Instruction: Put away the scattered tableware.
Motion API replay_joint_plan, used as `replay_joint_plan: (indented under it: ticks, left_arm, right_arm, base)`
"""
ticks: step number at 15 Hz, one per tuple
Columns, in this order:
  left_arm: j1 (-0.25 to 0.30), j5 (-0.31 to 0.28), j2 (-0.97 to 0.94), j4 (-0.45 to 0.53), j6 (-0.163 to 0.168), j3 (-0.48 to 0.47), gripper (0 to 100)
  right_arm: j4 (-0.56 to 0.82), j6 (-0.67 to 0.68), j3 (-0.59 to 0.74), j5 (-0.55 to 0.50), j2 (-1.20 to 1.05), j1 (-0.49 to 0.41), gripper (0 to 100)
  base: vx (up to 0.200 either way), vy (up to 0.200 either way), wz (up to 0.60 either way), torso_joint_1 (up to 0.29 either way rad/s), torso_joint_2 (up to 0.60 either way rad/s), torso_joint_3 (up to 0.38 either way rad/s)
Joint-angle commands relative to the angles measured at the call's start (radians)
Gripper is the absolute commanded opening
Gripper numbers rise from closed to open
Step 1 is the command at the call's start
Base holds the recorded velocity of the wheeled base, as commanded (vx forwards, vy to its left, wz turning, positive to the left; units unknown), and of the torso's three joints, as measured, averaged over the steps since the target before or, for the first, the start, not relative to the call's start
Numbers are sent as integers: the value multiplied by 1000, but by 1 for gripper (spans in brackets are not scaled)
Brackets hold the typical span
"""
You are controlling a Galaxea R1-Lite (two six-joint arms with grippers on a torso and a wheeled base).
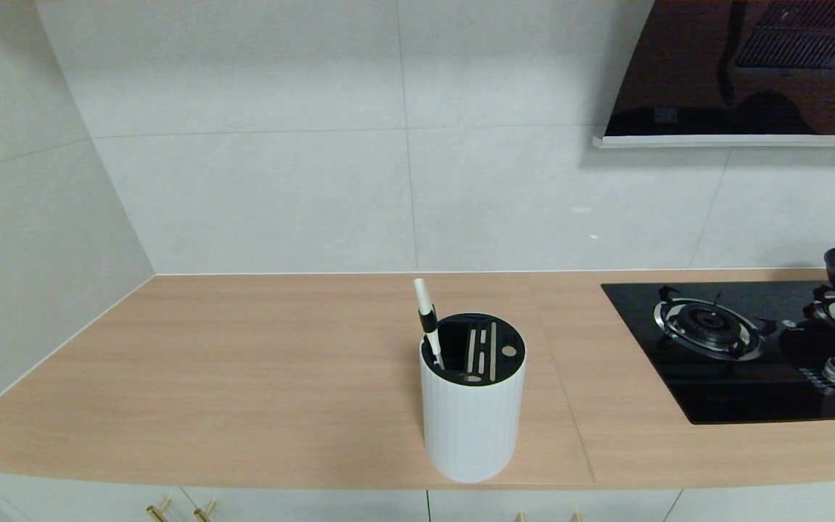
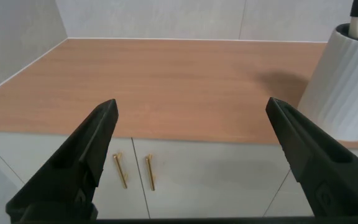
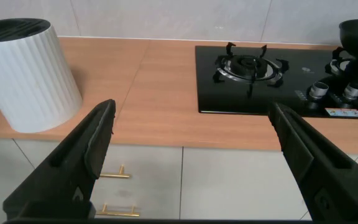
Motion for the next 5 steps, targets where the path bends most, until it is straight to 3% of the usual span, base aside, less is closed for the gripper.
replay_joint_plan:
  ticks: [1,5]
  left_arm:
    - [0,1,2,-1,-1,0,100]
    - [0,1,2,-1,-1,0,100]
  right_arm:
    - [2,0,1,0,3,0,100]
    - [2,0,1,0,1,0,100]
  base:
    - [0,0,0,0,0,0]
    - [0,0,0,0,0,0]
